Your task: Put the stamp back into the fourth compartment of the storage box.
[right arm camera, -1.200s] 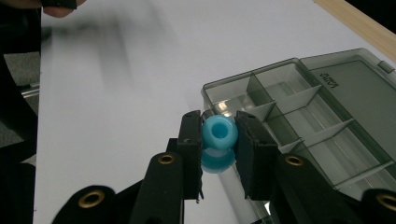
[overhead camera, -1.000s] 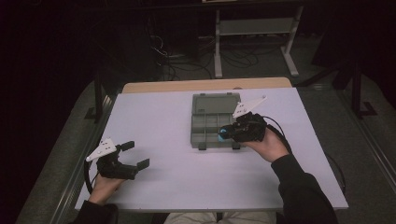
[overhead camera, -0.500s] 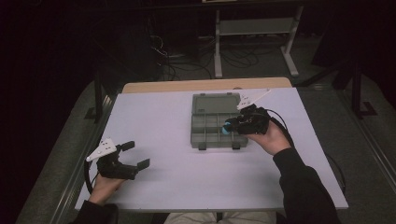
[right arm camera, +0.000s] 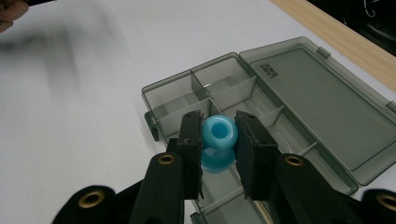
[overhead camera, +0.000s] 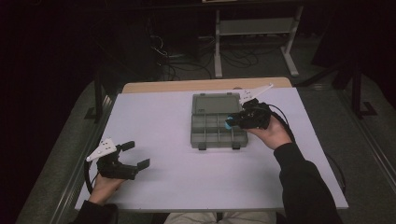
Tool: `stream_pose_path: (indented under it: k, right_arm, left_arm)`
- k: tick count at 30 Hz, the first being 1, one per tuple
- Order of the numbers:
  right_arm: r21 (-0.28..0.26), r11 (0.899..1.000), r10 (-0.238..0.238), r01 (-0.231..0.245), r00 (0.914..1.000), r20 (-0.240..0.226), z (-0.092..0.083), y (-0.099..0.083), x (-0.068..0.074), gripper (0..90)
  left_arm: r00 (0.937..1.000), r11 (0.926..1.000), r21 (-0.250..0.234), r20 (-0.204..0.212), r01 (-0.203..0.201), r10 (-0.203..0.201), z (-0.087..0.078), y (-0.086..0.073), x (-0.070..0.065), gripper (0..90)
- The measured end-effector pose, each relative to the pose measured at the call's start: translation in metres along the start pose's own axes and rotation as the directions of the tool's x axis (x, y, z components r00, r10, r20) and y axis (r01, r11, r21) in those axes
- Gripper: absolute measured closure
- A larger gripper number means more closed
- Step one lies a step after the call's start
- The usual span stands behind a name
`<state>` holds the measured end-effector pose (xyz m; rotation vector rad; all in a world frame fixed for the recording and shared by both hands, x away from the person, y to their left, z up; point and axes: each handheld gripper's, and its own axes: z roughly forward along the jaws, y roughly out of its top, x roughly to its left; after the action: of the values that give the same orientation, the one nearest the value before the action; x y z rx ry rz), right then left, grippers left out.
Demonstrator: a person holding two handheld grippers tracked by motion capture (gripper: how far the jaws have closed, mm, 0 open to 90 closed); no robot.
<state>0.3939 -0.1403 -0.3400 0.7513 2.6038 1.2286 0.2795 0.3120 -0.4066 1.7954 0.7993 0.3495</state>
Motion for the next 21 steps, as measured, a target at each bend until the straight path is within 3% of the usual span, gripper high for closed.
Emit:
stream_pose_path:
  k: [21]
  right_arm:
    - [-0.002, 0.996, 0.089, -0.089, 0.9942, 0.061, 0.008, -0.010, -0.032, 71.8]
  left_arm:
    - [1.0000, 1.0000, -0.001, 0.000, 0.001, -0.001, 0.000, 0.000, 0.000, 0.0]
